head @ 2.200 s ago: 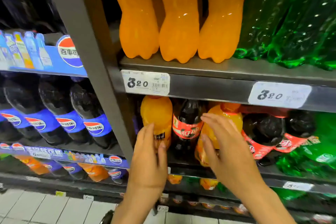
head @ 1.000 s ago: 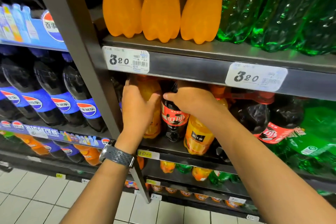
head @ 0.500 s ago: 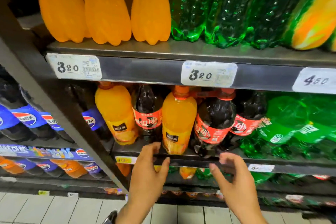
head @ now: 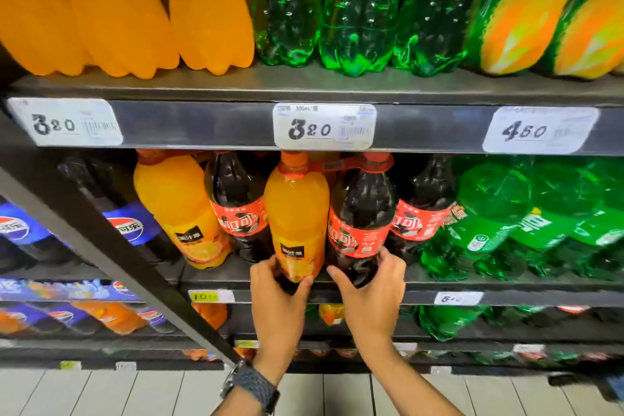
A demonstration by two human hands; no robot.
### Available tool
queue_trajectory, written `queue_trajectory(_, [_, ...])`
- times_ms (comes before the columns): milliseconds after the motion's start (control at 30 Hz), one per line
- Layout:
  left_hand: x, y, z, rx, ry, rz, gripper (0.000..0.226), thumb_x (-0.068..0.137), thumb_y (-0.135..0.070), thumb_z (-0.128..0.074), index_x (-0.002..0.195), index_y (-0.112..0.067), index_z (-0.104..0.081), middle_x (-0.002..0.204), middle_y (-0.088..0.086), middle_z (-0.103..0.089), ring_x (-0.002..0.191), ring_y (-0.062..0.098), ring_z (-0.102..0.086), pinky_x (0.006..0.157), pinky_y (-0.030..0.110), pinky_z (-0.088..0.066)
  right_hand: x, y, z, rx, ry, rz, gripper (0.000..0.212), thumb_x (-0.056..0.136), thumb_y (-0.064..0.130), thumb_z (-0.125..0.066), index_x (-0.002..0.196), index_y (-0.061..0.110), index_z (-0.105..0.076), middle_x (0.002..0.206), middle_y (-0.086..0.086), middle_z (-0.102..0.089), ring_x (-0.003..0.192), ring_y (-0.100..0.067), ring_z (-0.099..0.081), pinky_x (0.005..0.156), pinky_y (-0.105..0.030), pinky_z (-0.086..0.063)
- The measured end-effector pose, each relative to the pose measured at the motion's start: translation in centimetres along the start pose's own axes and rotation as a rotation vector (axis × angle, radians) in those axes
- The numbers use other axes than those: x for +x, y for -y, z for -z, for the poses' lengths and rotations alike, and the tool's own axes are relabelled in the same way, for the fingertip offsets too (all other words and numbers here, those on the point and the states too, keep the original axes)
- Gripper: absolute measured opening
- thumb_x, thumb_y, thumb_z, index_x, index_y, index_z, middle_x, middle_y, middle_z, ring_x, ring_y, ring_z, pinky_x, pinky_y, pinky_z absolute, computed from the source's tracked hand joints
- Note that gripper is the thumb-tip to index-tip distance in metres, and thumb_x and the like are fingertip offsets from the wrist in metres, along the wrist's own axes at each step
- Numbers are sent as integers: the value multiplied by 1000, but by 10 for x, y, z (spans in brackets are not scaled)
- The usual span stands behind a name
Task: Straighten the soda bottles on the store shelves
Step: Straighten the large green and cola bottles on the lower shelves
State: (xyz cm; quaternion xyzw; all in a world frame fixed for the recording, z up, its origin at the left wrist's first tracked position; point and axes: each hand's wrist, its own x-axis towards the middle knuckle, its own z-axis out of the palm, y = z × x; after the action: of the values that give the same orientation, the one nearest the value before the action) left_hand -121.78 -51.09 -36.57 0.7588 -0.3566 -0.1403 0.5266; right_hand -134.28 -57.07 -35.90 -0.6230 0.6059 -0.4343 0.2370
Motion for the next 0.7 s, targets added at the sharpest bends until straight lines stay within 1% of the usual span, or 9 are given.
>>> queue_trajectory(100, [0,2,-1,-7,-12,-7,56,70,-28,-83,113,-25,-48,105,-11,-46,100,8,-54,81,35,-53,-2,-8,8,-46,86,64,78,68,58,-73,133,31,-40,122,15,-45,116,-12,-45,100,-39,-37])
queue_trajectory(200, [1,6,2,22,-16,-11,62,70,-29,-84,120,-22,-48,108,-11,-45,102,5,-52,83,25,-50,-1,-9,17,-125,82,126,85,68,62,-70,138,29,-35,129,13,-44,122,-13,-38,101,-38,-35])
queue_trajectory(267, [1,5,3,26,-33,-24,62,71,-28,-83,122,-22,-48,109,-11,-46,101,0,-50,83,15,-44,1,-5,19,-73,83,116,86,62,63,-73,133,30,-38,122,14,-42,118,-12,-39,96,-35,-42])
queue_trajectory(333, [1,3,3,20,-42,-39,57,72,-25,-82,119,-23,-50,108,-10,-49,100,-4,-50,80,6,-40,6,0,17,16,101,58,82,61,56,-79,128,29,-41,113,15,-41,113,-12,-43,90,-37,-49])
queue_trajectory(367, [1,3,2,13,-42,-43,54,72,-25,-81,117,-22,-51,107,-9,-50,100,-6,-50,79,3,-39,8,-1,16,32,100,52,80,61,52,-81,127,29,-42,111,15,-43,111,-12,-45,88,-39,-50])
queue_trajectory(467, [0,4,0,19,-49,-50,51,73,-25,-81,115,-21,-52,104,-9,-50,99,-9,-50,78,1,-38,10,-5,19,61,101,53,74,65,50,-79,127,34,-42,109,19,-48,109,-9,-48,87,-35,-50])
queue_trajectory(567, [-3,6,-4,5,-66,-32,51,75,-24,-79,117,-20,-51,105,-8,-49,98,-3,-53,77,7,-43,11,-8,22,53,136,34,72,67,53,-76,128,38,-41,112,21,-49,110,-7,-51,87,-33,-51])
queue_trajectory(633, [-5,6,-8,-10,-87,-9,50,76,-21,-79,117,-18,-51,106,-6,-48,97,-4,-53,76,6,-42,14,-9,25,39,203,48,76,67,53,-77,131,36,-40,116,20,-49,113,-6,-50,90,-33,-51])
queue_trajectory(700, [-11,2,-8,-4,-131,-18,44,77,-18,-78,110,-20,-50,102,-4,-46,94,-4,-50,76,4,-39,17,-11,33,79,300,44,80,67,53,-77,134,36,-38,121,20,-49,114,-2,-50,92,-29,-49])
